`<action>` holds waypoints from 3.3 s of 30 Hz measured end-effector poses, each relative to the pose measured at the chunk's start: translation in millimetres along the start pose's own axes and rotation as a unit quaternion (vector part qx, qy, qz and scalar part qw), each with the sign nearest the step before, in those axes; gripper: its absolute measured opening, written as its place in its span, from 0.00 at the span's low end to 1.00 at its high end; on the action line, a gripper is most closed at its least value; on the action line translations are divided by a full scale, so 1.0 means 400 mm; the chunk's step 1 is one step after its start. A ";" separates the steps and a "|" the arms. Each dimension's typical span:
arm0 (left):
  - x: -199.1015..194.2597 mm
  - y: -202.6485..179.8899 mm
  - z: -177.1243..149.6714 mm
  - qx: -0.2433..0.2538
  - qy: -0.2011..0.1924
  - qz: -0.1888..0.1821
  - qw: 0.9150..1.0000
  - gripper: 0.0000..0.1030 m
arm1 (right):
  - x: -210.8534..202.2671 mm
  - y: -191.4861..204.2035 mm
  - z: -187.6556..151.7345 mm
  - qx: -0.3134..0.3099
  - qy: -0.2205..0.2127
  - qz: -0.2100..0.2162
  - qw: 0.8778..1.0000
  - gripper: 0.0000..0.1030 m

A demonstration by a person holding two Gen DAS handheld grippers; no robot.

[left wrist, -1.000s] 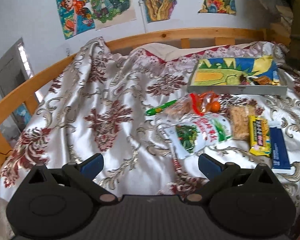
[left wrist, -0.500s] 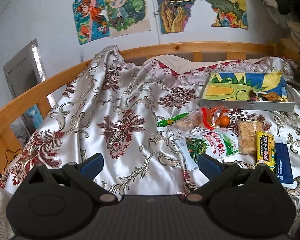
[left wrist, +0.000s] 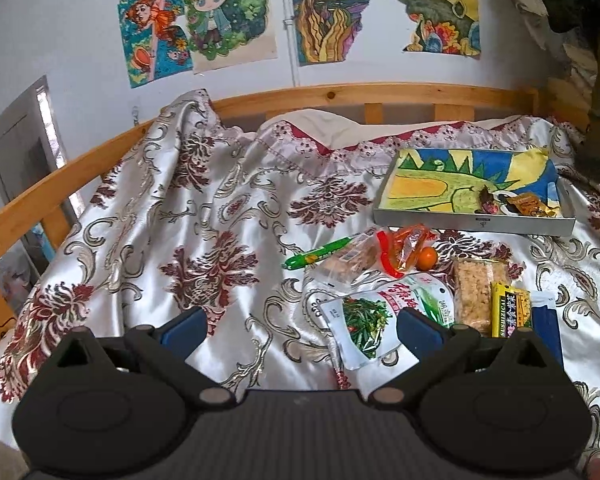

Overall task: Organize snacks
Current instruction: 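Open both tools and lift them back from the tray, then move the left tool to the seaweed bag while the right tool approaches the yellow packet, then grasp the seaweed bag with the left tool while the right tool grasps and lifts the yellow packet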

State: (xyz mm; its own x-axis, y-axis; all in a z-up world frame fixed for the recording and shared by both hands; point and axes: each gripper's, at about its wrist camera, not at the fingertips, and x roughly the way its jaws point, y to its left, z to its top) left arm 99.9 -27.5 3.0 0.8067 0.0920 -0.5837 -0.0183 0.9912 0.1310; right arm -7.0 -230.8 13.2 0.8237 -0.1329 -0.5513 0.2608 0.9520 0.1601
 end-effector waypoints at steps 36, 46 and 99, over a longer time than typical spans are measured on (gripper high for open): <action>0.220 -0.004 0.081 0.060 0.046 -0.076 0.994 1.00 | 0.222 -0.007 0.114 -0.046 0.069 0.013 0.996 0.99; 0.307 -0.014 0.074 0.111 0.060 -0.128 0.984 1.00 | 0.348 -0.079 0.113 -0.017 0.154 0.038 0.987 0.96; 0.450 -0.176 0.026 0.325 0.125 -0.254 0.903 0.60 | 0.540 0.053 0.057 -0.063 0.229 0.099 0.966 0.53</action>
State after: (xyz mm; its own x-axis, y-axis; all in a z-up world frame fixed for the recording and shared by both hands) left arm 252.5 -81.7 -102.7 0.4544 -0.2589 -0.8523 0.7317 0.6542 0.1914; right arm 187.9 -245.7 -83.9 0.5348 0.1639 -0.8289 0.0339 0.9761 0.2148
